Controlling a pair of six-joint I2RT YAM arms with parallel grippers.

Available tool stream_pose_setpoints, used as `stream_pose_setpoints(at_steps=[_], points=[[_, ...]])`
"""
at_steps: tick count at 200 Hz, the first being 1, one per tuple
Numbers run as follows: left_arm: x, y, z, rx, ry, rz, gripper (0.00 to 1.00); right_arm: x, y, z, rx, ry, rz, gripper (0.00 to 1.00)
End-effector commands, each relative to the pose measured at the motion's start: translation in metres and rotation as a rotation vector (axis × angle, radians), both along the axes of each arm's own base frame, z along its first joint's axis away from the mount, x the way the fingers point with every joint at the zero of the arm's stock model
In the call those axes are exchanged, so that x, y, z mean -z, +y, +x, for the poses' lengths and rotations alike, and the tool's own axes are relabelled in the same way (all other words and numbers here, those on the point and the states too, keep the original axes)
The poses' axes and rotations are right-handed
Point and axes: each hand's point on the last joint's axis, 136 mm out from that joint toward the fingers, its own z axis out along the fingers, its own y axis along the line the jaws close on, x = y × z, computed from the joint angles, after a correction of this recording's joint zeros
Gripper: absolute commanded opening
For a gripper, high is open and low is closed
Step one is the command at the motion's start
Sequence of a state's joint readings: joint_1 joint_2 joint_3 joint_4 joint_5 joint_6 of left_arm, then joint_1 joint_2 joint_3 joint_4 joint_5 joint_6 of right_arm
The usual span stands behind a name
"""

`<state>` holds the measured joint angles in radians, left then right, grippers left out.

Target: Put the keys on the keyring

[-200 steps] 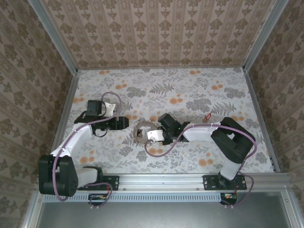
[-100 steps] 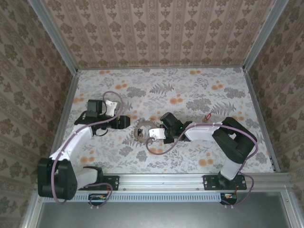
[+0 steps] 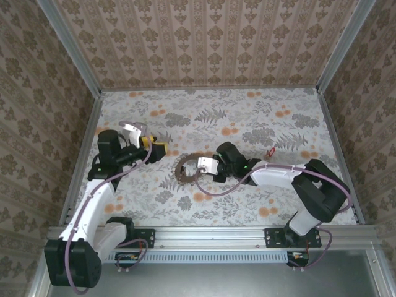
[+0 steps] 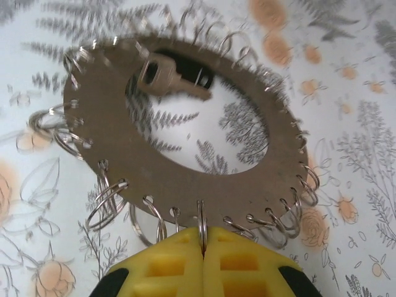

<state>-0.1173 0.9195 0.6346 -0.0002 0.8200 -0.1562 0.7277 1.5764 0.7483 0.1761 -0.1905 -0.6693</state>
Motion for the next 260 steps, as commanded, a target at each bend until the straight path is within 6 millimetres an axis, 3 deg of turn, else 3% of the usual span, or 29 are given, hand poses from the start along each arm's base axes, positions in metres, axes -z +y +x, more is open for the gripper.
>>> stream_pose_setpoints(at_steps=[1,20,42,46,58,69,86,113,139,159,260], points=[[-0.044,-0.01,-0.018,0.126,-0.172,-0.094,0.77,-0.042,0.014,0.004,0.05,0.017,0.243,0.0],[-0.047,-0.02,-0.034,0.243,-0.2,-0.022,0.77,-0.072,0.017,0.001,0.04,0.013,0.379,0.0],[-0.057,-0.034,-0.063,0.414,-0.241,-0.004,0.82,-0.096,0.021,-0.021,-0.086,0.0,0.454,0.0],[-0.059,-0.036,-0.069,0.448,-0.256,-0.005,0.82,-0.111,0.02,-0.024,-0.094,-0.029,0.489,0.0],[-0.059,-0.044,-0.087,0.541,-0.315,0.022,0.81,-0.131,0.019,-0.026,-0.103,-0.058,0.56,0.0],[-0.051,-0.052,-0.101,0.608,-0.385,0.073,0.72,-0.146,0.018,-0.032,-0.131,-0.071,0.606,0.0],[-0.038,-0.061,-0.107,0.64,-0.434,0.153,0.65,-0.166,0.018,-0.043,-0.185,-0.084,0.646,0.0],[-0.024,-0.071,-0.104,0.628,-0.468,0.225,0.63,-0.188,0.015,-0.057,-0.236,-0.11,0.692,0.0],[-0.023,-0.079,-0.104,0.648,-0.493,0.239,0.59,-0.195,0.016,-0.07,-0.292,-0.131,0.688,0.0],[-0.023,-0.093,-0.122,0.748,-0.522,0.275,0.55,-0.195,0.02,-0.078,-0.325,-0.137,0.67,0.0],[-0.024,-0.102,-0.129,0.735,-0.694,0.35,0.33,-0.219,0.03,-0.096,-0.418,-0.147,0.689,0.0]])
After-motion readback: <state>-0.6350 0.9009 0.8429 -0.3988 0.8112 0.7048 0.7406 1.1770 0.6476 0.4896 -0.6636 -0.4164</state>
